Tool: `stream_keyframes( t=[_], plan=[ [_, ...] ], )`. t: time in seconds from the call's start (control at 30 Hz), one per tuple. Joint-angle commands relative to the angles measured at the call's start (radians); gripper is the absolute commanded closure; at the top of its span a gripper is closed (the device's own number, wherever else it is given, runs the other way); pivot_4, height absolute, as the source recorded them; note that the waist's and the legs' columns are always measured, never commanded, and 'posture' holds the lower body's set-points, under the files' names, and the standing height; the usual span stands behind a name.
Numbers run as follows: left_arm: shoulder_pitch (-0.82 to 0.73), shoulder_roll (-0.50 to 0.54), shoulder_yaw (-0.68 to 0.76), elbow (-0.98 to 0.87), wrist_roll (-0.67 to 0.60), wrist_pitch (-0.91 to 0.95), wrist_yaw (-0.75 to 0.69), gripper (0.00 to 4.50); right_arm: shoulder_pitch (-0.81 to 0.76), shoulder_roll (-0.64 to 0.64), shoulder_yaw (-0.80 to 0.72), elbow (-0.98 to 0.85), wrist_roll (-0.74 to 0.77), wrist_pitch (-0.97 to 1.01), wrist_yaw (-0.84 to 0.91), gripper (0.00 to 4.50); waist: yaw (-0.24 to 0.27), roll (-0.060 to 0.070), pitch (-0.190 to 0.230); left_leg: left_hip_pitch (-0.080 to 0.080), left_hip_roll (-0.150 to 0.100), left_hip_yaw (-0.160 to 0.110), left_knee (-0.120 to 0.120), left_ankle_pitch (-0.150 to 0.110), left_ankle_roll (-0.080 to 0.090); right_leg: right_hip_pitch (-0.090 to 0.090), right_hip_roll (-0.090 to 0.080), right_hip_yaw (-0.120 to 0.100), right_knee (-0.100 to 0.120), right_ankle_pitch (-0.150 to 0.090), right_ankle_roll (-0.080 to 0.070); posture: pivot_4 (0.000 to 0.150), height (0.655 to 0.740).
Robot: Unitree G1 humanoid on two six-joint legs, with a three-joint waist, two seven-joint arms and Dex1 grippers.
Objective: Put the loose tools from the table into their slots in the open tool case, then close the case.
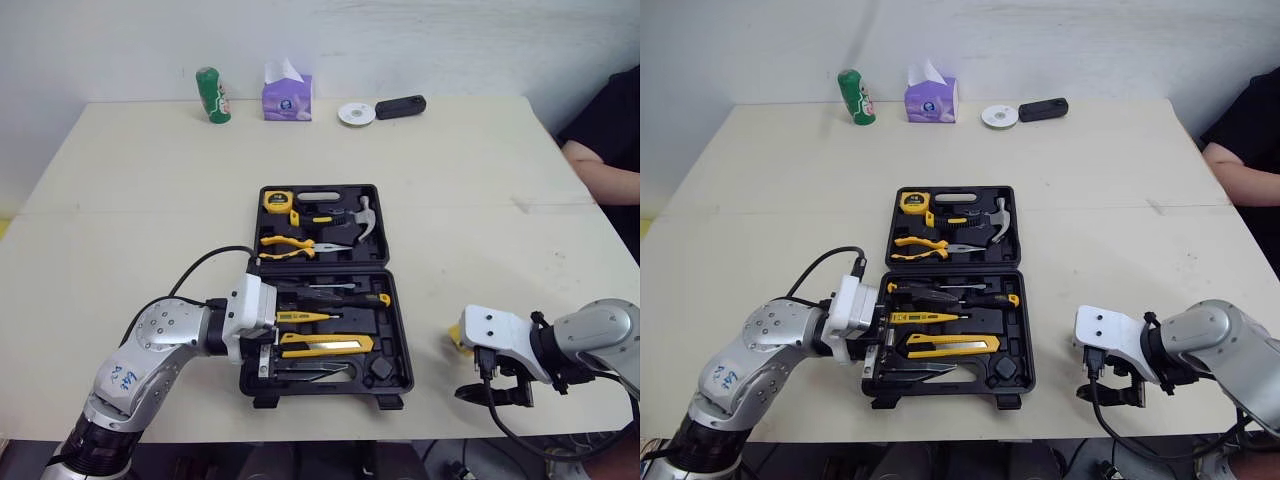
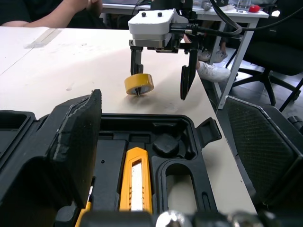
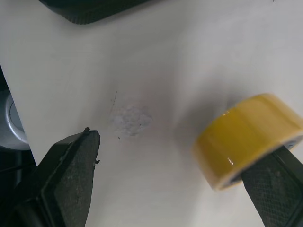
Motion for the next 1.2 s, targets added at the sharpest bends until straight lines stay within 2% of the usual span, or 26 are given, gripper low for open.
stream_keyframes(
  t=[0.03,0.47,0.57,0.8,0.83,1.2],
  plan=[
    [0.010,0.009,0.022,-0.041,-0.009,-0.005,0.000,0.12,-0.032,0.008,-0.002,-0.023,0.004,0.008,0.022,0.00,0.000,0.000,0.000,0.000,0.000,0.000,0.000,0.000,0.000,0.000,0.000,0.000,0.000,0.000,0.000,0.150,0.7400],
    [0.010,0.003,0.015,-0.037,-0.008,-0.006,0.008,0.12,-0.034,0.033,0.056,0.007,-0.072,-0.036,0.024,0.00,0.000,0.000,0.000,0.000,0.000,0.000,0.000,0.000,0.000,0.000,0.000,0.000,0.000,0.000,0.000,0.150,0.7400],
    [0.004,0.003,0.014,-0.034,-0.009,-0.004,0.007,0.00,-0.042,0.043,0.068,0.008,-0.088,-0.040,0.023,0.85,0.000,0.000,0.000,0.000,0.000,0.000,0.000,0.000,0.000,0.000,0.000,0.000,0.000,0.000,0.000,0.150,0.7400],
    [-0.006,-0.001,0.007,-0.029,-0.002,-0.006,0.008,0.00,-0.056,0.048,0.071,0.008,-0.109,-0.047,0.036,4.37,0.000,-0.001,0.000,0.000,0.000,0.000,0.000,0.000,0.000,0.000,0.000,0.000,0.000,0.000,0.000,0.150,0.7400],
    [-0.006,-0.002,0.006,-0.029,-0.002,-0.006,0.008,0.00,-0.055,0.049,0.068,0.008,-0.110,-0.042,0.034,4.47,0.000,-0.001,0.000,0.000,0.000,0.000,0.000,0.000,0.000,0.000,0.000,0.000,0.000,0.000,0.000,0.150,0.7400],
    [-0.020,-0.021,0.012,-0.022,-0.041,0.051,0.025,0.00,-0.029,0.043,0.007,0.029,-0.083,-0.087,0.076,4.47,0.001,-0.001,0.000,0.000,0.000,0.000,0.002,0.000,0.000,0.001,0.000,0.000,0.001,0.000,0.000,0.150,0.7400]
  ],
)
